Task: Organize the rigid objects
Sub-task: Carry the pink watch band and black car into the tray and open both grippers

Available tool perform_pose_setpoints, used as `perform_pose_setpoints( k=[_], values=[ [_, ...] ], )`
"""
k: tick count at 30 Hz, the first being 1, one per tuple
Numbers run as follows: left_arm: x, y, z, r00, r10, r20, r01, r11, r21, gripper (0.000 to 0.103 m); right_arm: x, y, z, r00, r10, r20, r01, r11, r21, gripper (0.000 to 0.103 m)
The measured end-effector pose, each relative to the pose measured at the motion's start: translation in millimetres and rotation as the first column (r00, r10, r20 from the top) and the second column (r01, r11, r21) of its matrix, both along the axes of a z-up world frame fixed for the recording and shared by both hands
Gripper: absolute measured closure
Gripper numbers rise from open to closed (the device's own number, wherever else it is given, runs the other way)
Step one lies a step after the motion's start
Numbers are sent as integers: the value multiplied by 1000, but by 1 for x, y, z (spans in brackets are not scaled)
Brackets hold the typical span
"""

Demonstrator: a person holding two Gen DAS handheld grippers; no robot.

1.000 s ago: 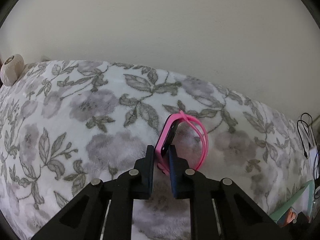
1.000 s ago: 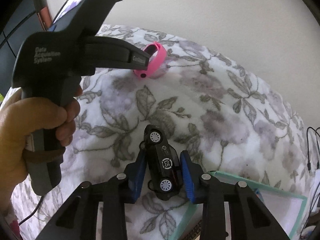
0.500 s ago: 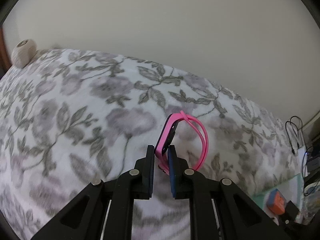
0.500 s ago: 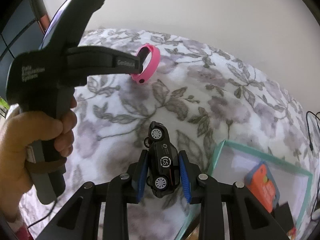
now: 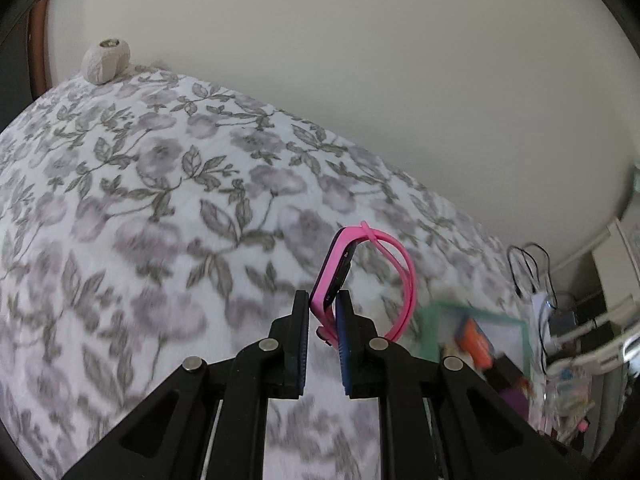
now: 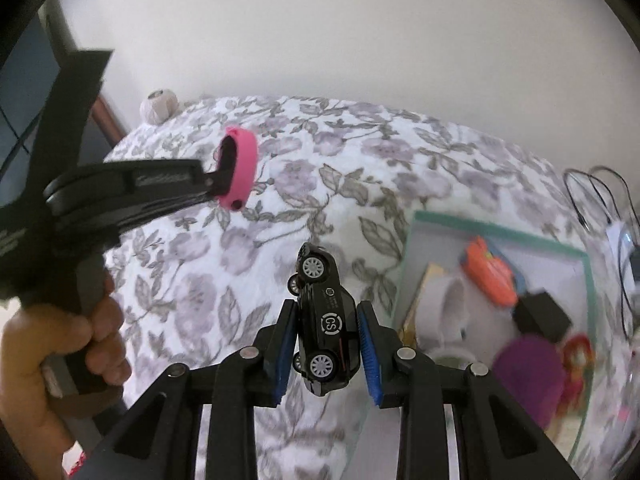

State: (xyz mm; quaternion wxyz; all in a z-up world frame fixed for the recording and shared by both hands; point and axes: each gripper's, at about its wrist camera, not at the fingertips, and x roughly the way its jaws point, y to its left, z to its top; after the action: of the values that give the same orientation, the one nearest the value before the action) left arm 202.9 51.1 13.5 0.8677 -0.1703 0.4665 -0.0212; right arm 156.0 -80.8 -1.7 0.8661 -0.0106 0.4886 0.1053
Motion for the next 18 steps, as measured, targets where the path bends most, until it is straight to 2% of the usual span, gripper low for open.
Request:
perform_pose_setpoints(
  k=[5, 13, 18],
  values=[
    [-42, -11, 8, 1000, -1, 7, 1, 998, -57, 90, -34, -14, 9, 999, -48, 9, 48, 999, 7, 71],
    [-90, -35, 15, 999, -40, 20, 42, 996, -79, 90, -79, -39, 30, 991, -120, 63, 117, 992, 48, 71],
    [-114, -51, 22, 995, -90, 43, 92, 995, -38, 90, -99, -52, 34, 984, -156, 82, 152, 987, 52, 71]
  ],
)
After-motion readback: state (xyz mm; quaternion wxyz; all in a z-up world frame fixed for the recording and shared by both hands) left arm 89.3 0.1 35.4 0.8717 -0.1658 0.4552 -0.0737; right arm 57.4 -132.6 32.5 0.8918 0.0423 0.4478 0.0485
